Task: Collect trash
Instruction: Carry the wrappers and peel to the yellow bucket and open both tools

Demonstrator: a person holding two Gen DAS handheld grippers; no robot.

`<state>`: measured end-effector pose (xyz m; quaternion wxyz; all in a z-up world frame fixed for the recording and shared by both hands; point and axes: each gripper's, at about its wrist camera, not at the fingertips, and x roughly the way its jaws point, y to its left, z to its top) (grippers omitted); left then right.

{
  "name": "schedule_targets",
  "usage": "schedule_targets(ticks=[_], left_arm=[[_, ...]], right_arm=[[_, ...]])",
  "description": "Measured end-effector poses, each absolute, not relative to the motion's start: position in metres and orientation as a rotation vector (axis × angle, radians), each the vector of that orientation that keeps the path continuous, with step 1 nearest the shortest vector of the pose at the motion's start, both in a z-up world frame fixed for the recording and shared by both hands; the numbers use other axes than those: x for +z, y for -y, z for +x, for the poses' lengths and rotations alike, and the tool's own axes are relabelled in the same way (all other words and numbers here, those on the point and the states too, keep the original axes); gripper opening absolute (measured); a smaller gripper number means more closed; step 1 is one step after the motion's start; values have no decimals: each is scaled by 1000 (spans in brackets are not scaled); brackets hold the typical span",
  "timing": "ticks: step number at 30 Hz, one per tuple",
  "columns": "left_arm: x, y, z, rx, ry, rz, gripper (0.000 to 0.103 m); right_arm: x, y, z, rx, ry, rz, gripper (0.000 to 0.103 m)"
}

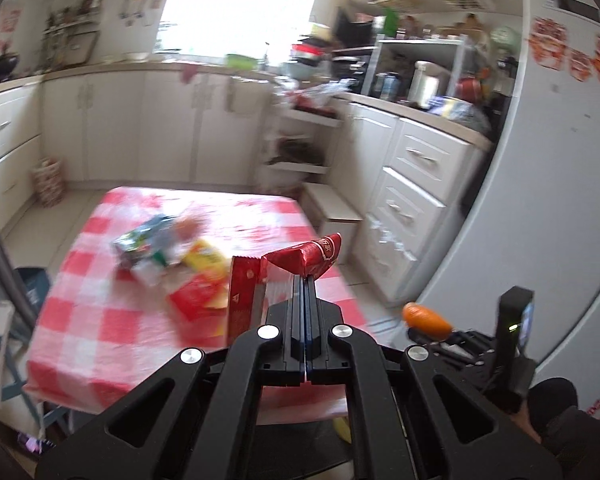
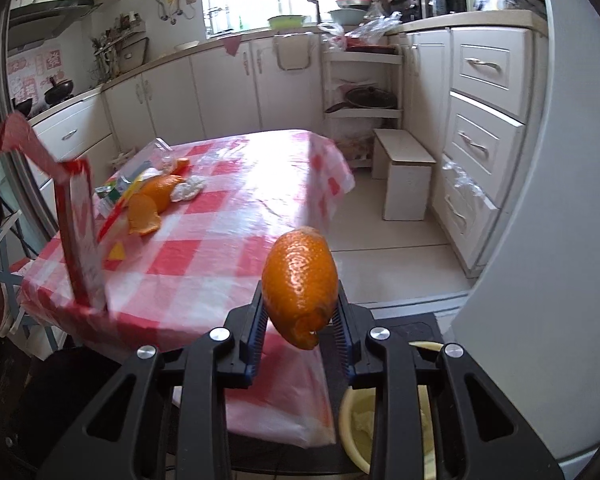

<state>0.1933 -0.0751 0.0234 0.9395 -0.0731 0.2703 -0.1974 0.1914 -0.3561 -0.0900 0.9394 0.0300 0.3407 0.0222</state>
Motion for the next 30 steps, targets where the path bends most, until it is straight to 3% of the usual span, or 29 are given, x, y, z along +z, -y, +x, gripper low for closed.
schedule_targets(ticks=[10,19,21,23,30], left_arm=[[33,197,201,-683,-587,-128,0],[8,288,222,-851,-683,-107,0],[-3,302,227,-873,-712,-105,0],[-14,308,232,-883,-741,-110,0],[-65,339,249,-884,-879,-130,0]], right_arm=[[-124,417,177,-112,-794,110,31],[-152,437,189,-151,-881,176,32],[-159,442,189,-155,-905,189,35],[-167,447,189,-162,-937,205,46],[-172,472,180,-225,-965,298,49]])
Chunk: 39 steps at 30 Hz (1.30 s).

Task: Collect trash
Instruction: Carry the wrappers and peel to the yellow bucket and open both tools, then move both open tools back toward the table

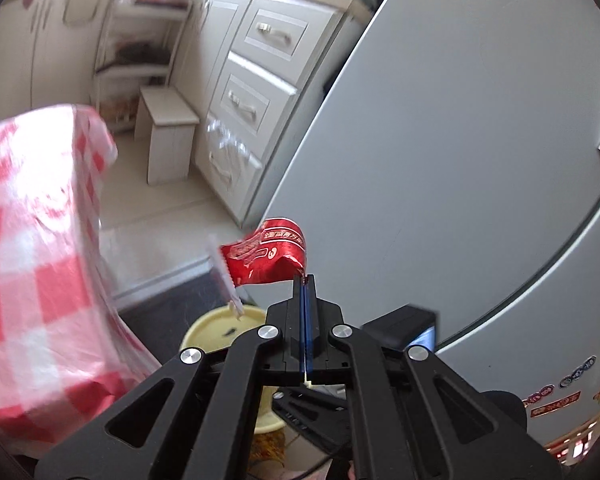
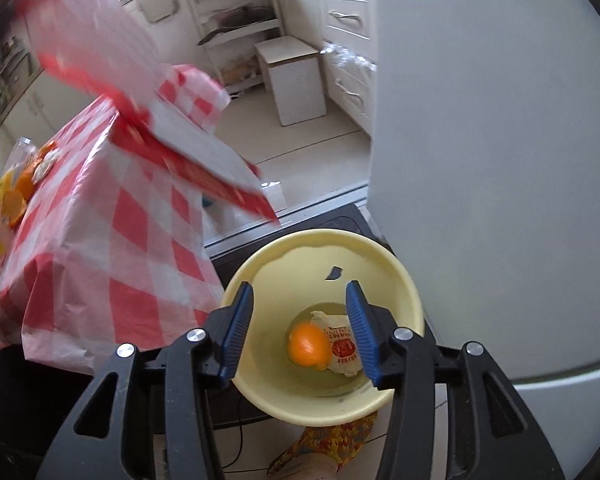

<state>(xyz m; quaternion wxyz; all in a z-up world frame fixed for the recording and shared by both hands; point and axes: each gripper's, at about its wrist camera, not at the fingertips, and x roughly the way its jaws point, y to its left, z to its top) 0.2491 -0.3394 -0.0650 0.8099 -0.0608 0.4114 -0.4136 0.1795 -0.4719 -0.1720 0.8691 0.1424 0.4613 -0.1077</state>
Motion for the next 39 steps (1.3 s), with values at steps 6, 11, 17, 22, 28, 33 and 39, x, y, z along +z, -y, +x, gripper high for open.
schedule_targets(ticks=[6,11,17,22,28,33,39], left_arm=[[-104,351,259,-881,-977,-136,0],[-151,361,271,-860,-1129,-83,1],[-170,349,272,-806,-1201,-39,24],[-153,328,264,-761,-1148,10,42],[-113,270,240,-609,-950,49,55],[-92,198,227,-402,-807,37,67],[-95,114,231,-140,-733,-29,73]], right_arm=[[-161,481,171,-272,-945,312,53],[-158,484,166,-297,-944,318,55],[-156,481,169,-281,-931,311,55],[-147,470,173,-244,-902,293,56],[-129,444,181,-159,-830,252,58],[-115,406,190,-72,-785,174,60],[-109,352,195,26,-751,34,63]])
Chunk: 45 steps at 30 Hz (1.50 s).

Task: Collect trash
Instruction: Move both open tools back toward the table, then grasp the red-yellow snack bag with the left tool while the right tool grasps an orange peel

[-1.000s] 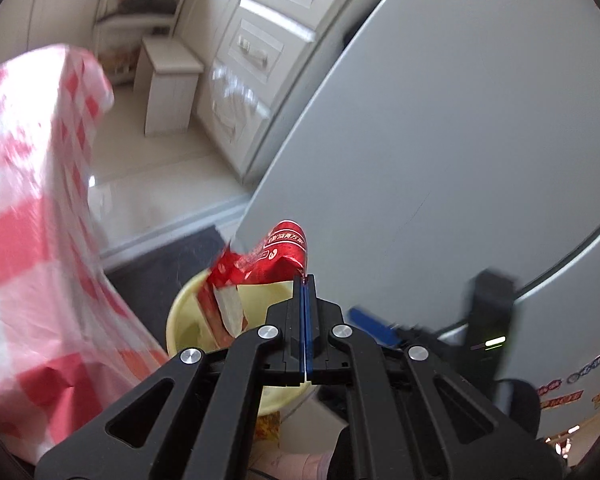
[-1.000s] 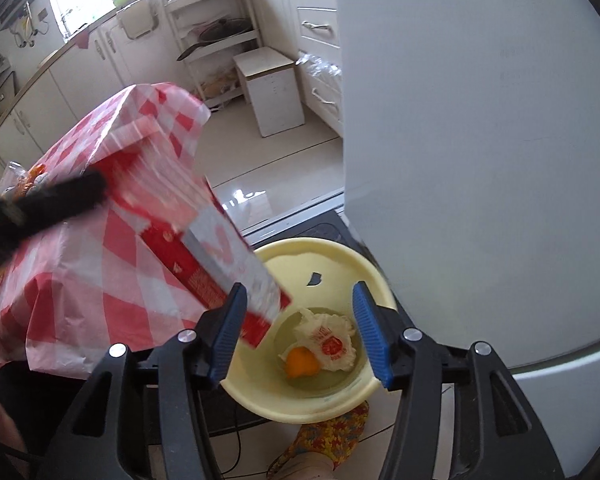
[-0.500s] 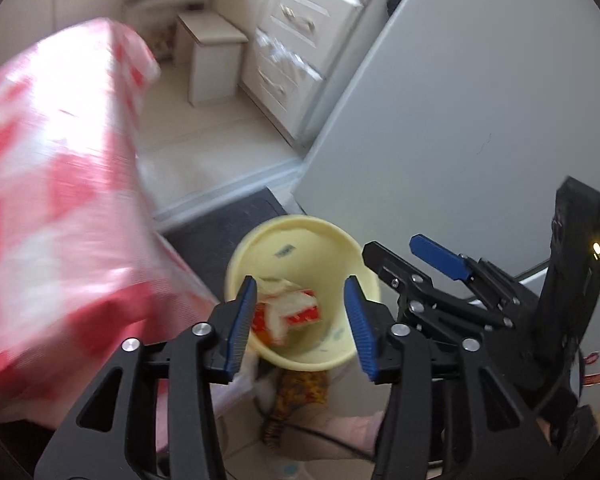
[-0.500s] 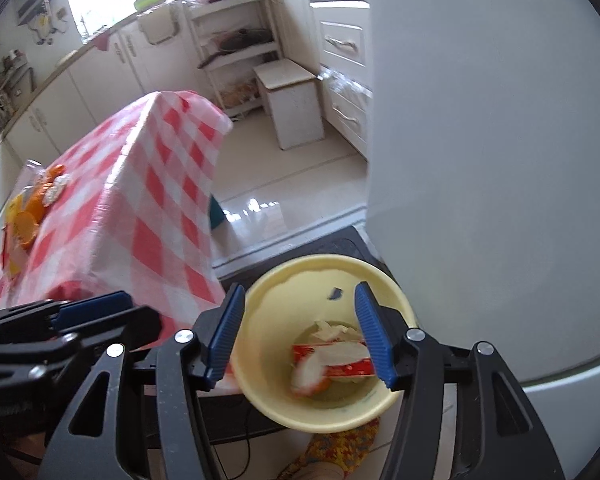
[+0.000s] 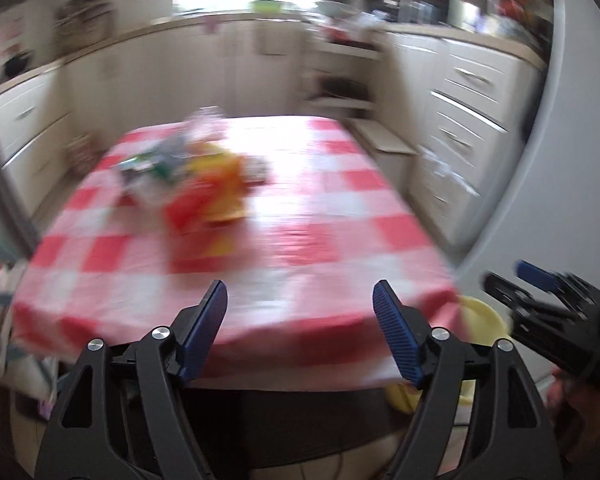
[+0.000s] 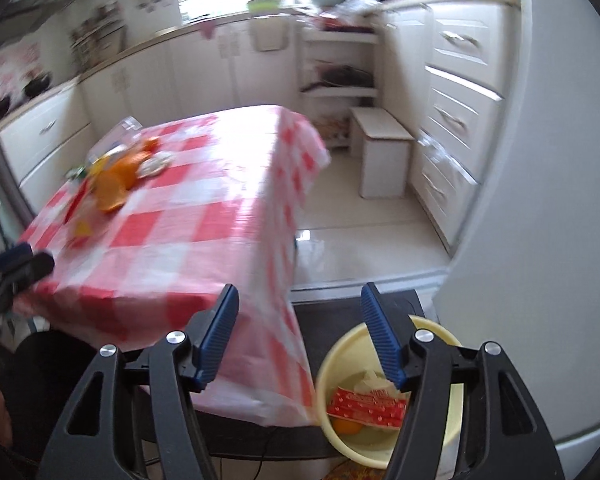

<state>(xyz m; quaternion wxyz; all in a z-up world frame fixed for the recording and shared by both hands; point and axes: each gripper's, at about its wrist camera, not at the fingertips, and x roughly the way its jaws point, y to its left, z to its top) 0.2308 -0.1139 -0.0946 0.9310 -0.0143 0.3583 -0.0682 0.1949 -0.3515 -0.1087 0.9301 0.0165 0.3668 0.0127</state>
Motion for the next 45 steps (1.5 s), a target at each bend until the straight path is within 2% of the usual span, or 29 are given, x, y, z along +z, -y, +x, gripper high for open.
schedule_targets(ticks=[4,9,18,23,25,27,30,35,45], left_arm=[[-110,55,241,6,-745,-123,76],[-119,23,252,66,-742,-159,76],[-121,44,304,87,-677,15,77],[-131,62,334,95,-711,122,77],[-134,57,344,86,-738,83,70],[-138,46,350,79,-760,18,29],[-143,22,351,90,-774,-92,8],[-142,-17,336,90,-739,-258,3],[-159,-56,330,82,-754,-426,3]], right_arm=[[-116,317,202,87,-768,-42,63],[-119,289,211,137,-773,-70,63],[-122,256,224,190,-782,-94,64],[-121,250,231,201,-781,-80,64],[-120,249,235,204,-781,-67,64],[-119,246,240,207,-782,-55,64],[-118,236,254,223,-786,-45,64],[-118,213,276,264,-788,-57,64],[-121,171,337,327,-825,-43,64]])
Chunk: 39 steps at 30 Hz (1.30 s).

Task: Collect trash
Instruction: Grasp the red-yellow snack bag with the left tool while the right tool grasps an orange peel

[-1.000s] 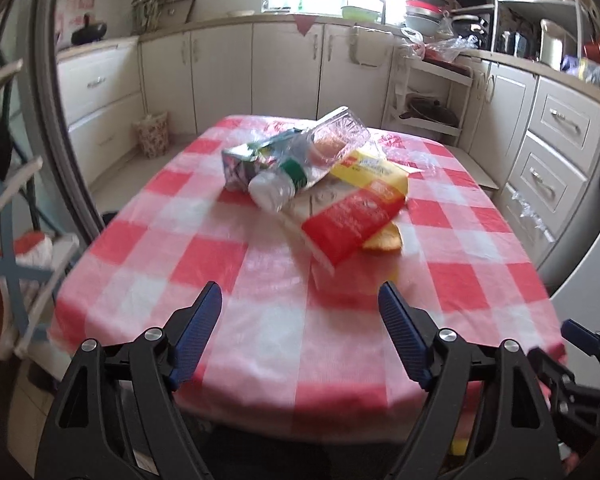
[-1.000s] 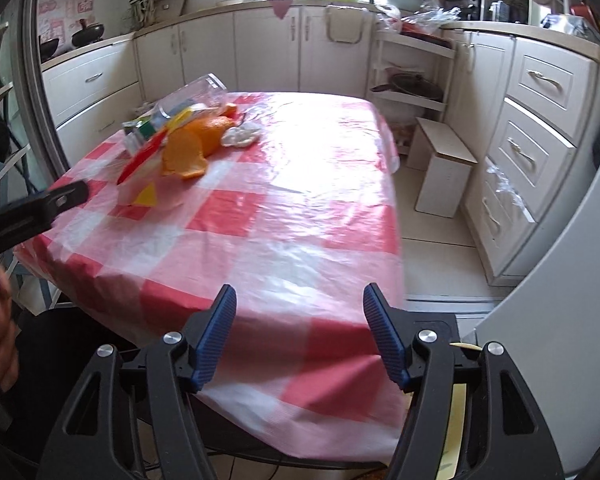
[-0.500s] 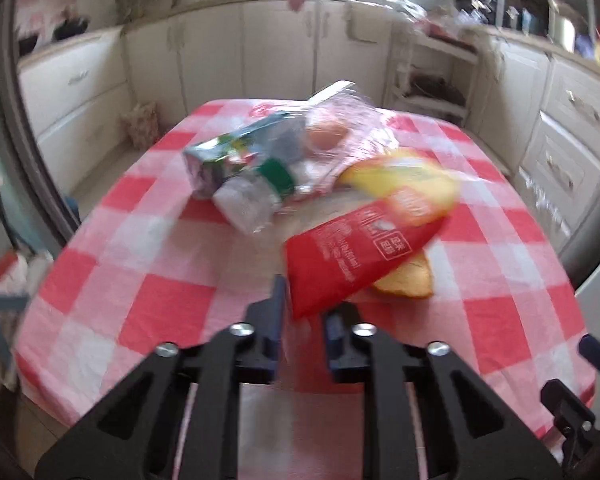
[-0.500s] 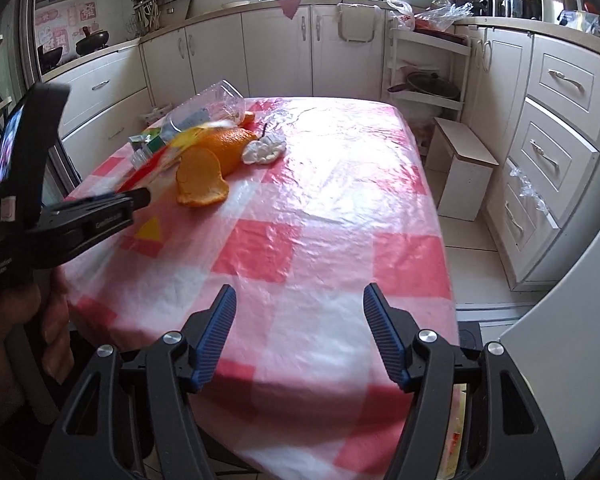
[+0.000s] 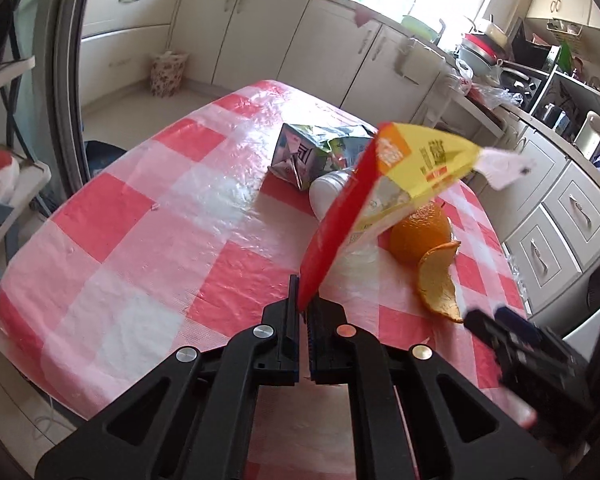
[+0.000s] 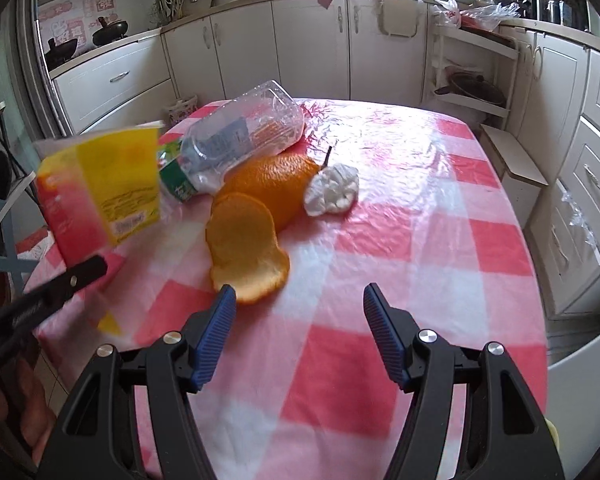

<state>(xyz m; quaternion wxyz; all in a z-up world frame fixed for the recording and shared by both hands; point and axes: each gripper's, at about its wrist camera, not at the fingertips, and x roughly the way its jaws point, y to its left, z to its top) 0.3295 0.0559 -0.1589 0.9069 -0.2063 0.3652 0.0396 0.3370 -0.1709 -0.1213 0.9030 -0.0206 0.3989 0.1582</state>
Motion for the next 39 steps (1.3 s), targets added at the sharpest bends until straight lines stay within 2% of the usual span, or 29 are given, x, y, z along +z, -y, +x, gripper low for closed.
schedule_targets(ticks=[10,12,14,16,17,19,23,39], left_arm=[[-157,-48,336,76,-742,-397,3],[-157,-47,336,76,-742,-392,3],[-158,-47,337,77,-744,-391,3],[-158,-50,335,79,-744,-393,3],[-158,-51,335,80,-744,-396,3],[-159,-51,334,83,-743,-397,3],[-158,-49,333,83,-738,-390,3],[-147,-39,313,62,-709,-368,3]], right_arm=[[-129,139,362,348,-923,-136,64],[-128,135,360,343,-916,-156,59],[-128,133,358,363,-915,-146,43],[-128,131,355,379,-909,-142,36],[-127,129,352,368,-898,-158,25],[-127,135,347,370,-892,-151,18],[-123,145,340,373,-882,-111,10],[-111,189,280,336,-847,-102,6]])
